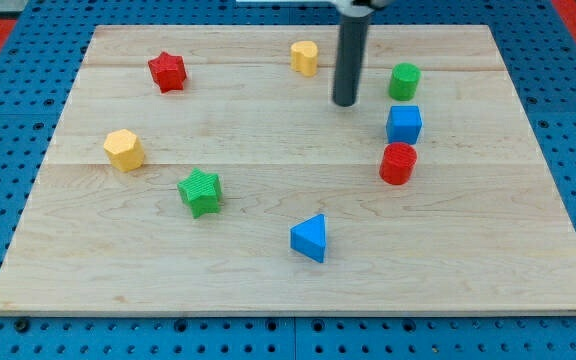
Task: Move your arm to the blue triangle
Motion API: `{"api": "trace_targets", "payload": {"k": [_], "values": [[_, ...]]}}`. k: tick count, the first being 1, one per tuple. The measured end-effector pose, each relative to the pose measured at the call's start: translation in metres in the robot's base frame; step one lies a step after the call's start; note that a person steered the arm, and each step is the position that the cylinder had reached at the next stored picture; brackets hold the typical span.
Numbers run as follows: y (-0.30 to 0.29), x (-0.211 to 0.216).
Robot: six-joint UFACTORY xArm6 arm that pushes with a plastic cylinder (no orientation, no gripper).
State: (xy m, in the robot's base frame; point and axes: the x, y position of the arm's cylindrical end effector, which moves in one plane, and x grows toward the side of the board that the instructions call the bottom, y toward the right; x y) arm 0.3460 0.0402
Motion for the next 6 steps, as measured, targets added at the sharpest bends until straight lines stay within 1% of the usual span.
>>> {"api": "trace_targets", "payload": {"k": [1,3,4,5,6], "values": [[-0.086,0.009],[-0.065,0.096],[-0.067,0.128],[-0.078,0.182],[-0.064,0.221]]}}
